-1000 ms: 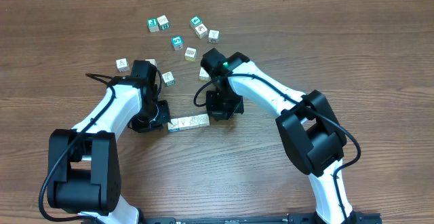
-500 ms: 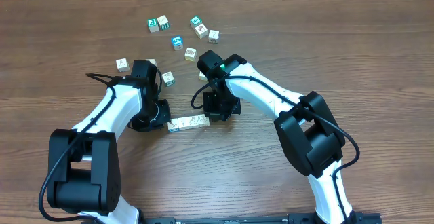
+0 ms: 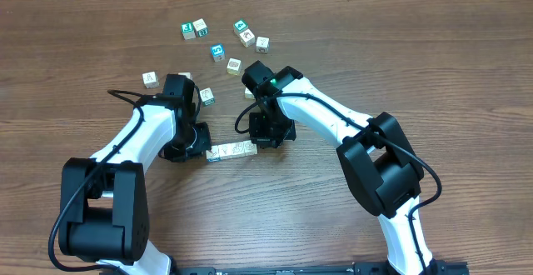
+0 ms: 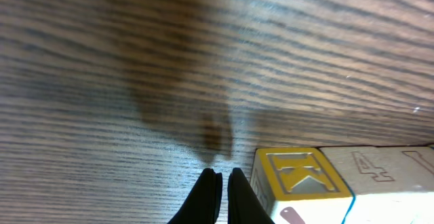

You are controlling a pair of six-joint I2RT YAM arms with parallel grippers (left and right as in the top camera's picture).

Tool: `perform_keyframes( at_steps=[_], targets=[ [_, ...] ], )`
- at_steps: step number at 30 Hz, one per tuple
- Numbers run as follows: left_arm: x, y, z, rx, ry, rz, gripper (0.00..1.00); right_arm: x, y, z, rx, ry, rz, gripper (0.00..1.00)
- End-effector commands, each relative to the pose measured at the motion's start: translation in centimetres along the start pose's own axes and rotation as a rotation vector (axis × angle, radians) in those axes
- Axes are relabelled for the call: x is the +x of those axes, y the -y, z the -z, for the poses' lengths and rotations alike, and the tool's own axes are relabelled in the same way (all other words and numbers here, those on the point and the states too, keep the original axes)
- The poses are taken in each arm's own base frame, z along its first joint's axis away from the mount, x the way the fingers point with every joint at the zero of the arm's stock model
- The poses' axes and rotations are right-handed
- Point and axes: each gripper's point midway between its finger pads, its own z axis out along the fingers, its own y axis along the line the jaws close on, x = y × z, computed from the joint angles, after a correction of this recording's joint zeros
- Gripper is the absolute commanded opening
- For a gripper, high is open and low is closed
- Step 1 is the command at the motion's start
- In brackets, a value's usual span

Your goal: Form a horizontal line

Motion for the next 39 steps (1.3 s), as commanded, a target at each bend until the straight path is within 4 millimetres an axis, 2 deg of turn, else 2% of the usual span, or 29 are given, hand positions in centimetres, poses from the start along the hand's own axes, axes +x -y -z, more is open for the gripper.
perform_keyframes(
  at_steps=[1, 39],
  targets=[
    [0.7, 0.1, -0.6, 0.001, -0.018, 0.018, 0.04, 0.0, -0.4, 1.3, -0.018, 0.026, 0.012, 0.04],
    [0.1, 1.1, -0.6, 0.057, 0.002, 0.013, 0.04, 0.6, -1.0, 1.1, -0.016, 0.018, 0.022, 0.04]
  ],
)
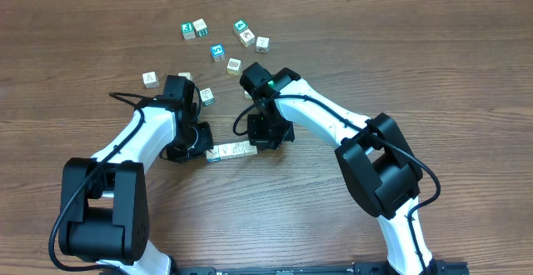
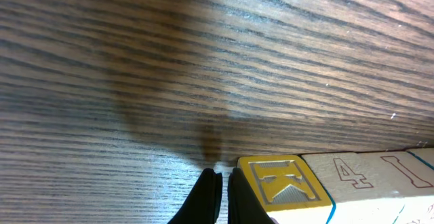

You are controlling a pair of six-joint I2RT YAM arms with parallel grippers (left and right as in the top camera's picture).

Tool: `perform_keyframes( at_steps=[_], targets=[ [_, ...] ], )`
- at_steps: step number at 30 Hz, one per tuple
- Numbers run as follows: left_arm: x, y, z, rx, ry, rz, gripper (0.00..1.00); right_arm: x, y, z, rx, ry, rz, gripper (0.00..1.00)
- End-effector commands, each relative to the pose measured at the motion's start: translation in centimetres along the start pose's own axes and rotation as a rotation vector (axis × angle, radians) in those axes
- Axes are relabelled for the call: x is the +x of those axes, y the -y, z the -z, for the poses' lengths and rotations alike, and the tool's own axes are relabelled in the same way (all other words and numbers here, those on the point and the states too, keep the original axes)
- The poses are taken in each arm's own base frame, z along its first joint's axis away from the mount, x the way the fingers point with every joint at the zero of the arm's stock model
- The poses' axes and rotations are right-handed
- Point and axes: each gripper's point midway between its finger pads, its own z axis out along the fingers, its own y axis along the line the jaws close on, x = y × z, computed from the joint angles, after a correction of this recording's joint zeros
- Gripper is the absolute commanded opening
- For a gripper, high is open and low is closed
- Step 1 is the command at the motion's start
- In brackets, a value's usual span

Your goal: Form a horizontal line

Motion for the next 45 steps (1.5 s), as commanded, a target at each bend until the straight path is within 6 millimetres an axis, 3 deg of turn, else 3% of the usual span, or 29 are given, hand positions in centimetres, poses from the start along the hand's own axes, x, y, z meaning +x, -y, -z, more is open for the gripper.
perform_keyframes(
  at_steps=[1, 34, 45],
  targets=[
    [0.4, 0.2, -0.3, 0.009, -0.011, 0.005, 0.04, 0.2, -0.5, 1.2, -0.017, 0.022, 0.009, 0.04],
    [0.1, 0.6, -0.3, 0.023, 0.001, 0.016, 0.04, 0.1, -0.8, 1.2, -0.032, 0.026, -0.011, 0.04],
    [0.2, 2.5, -0.5, 0.045, 0.012, -0.029, 0.04, 0.1, -0.8, 1.2, -0.032, 0.026, -0.011, 0.04]
  ],
)
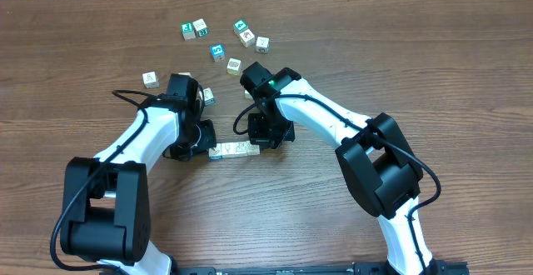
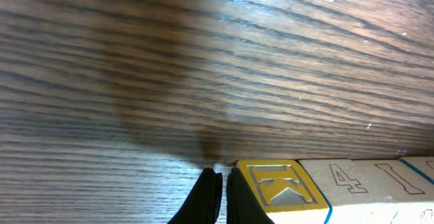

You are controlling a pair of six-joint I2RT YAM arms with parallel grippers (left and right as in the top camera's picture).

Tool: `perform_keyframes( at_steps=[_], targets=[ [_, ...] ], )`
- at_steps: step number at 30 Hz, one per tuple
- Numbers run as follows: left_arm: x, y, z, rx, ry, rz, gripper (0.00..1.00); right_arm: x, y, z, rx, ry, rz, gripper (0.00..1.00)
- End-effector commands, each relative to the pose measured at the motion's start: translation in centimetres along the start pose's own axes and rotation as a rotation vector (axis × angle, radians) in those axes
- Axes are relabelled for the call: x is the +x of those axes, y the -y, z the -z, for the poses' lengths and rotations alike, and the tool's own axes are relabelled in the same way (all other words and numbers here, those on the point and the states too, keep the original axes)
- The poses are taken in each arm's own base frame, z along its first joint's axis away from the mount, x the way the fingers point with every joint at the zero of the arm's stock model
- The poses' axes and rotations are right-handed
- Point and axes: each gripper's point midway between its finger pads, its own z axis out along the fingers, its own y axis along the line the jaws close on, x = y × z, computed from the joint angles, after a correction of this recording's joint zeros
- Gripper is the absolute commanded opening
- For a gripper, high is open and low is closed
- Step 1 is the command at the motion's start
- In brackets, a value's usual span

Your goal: Form a horizontal line

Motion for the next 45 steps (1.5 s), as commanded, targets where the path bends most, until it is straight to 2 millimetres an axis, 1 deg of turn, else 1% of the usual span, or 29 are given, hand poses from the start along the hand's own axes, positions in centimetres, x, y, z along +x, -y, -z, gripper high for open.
perform_keyframes(
  at_steps=[1, 7, 16, 23, 45],
  targets=[
    [0.85, 1.65, -0.45, 0.036, -0.021, -0.010, 0.04, 0.27, -1.00, 1.20, -0.037, 0.019, 0.014, 0.04],
    [0.64, 2.36, -0.52, 0.044, -0.004, -0.024, 0.04, 0.07, -0.99, 1.21, -0.037, 0.026, 0.015, 0.04],
    [0.22, 2.55, -0.51, 0.052, 0.013, -0.020, 0.04, -0.36, -0.89, 1.25, -0.032, 0.045, 0.015, 0.04],
    [0.23, 2.54, -0.51, 0.052, 0.012, -0.020, 0.04, -0.67, -1.12, 1.27, -0.041, 0.057, 0.019, 0.04],
    [0.30, 2.24, -0.52, 0.035, 0.011, -0.019, 0.04, -0.64, -1.09, 1.27, -0.040, 0.056, 0.019, 0.04]
  ],
)
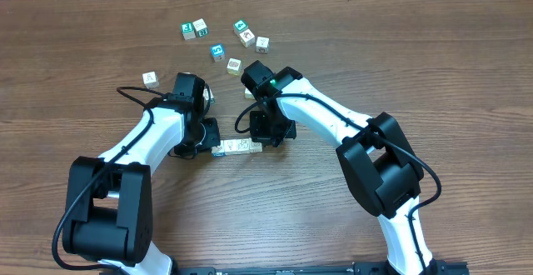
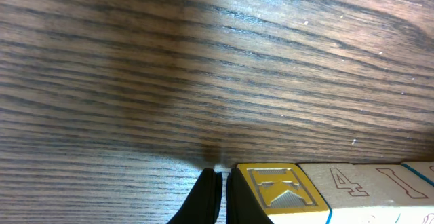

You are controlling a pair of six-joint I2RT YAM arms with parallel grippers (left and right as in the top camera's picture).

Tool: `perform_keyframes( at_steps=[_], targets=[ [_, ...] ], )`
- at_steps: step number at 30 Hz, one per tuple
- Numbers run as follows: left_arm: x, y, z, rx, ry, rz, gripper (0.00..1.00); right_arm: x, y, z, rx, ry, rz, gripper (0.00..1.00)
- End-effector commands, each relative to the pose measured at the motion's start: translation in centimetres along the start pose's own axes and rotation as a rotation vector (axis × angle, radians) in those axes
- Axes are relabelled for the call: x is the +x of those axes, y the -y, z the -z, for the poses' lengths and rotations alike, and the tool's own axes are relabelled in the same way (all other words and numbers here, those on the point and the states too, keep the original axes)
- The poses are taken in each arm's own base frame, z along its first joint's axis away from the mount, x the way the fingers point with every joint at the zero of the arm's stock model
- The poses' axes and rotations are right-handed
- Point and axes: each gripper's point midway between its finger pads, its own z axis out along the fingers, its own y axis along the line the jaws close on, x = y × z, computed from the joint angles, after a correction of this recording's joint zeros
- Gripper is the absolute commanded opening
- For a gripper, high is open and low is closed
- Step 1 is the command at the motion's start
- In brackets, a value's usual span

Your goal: Form a horizontal line

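Note:
A short row of letter blocks (image 1: 236,147) lies on the wooden table (image 1: 466,67) between my two grippers. In the left wrist view its end block is a yellow K block (image 2: 277,189), with a "4" block (image 2: 347,182) and another block (image 2: 415,176) beside it. My left gripper (image 2: 218,195) is shut, empty, and its right finger rests against the K block's side; overhead it sits at the row's left end (image 1: 210,138). My right gripper (image 1: 268,132) stands at the row's right end, its jaws hidden under the wrist.
Several loose blocks lie scattered at the far side: a green one (image 1: 188,31), a white one (image 1: 201,27), a teal one (image 1: 217,52), a tan one (image 1: 234,65), and one alone at the left (image 1: 150,78). Another block (image 1: 209,97) peeks out beside the left arm.
My left gripper and the row of blocks have shifted slightly to the right and away from the near edge. The row lies a little more level. Both grippers still flank it.
At first the row lay slanted between my grippers, with my shut left gripper just off the K block. Then the gripper was against that block. Since then the row has shifted a little rightward and farther back, and has straightened.

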Motion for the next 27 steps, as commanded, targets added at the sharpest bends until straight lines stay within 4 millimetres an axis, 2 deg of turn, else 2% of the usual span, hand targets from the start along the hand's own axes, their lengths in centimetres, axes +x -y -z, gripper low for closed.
perform_keyframes(
  at_steps=[1, 27],
  targets=[
    [0.97, 1.38, -0.35, 0.043, -0.031, -0.003, 0.04, 0.23, -1.54, 1.28, -0.061, 0.017, 0.019, 0.04],
    [0.58, 1.02, -0.37, 0.020, -0.012, -0.005, 0.04, 0.67, -1.20, 1.25, -0.046, 0.000, 0.010, 0.04]
  ],
)
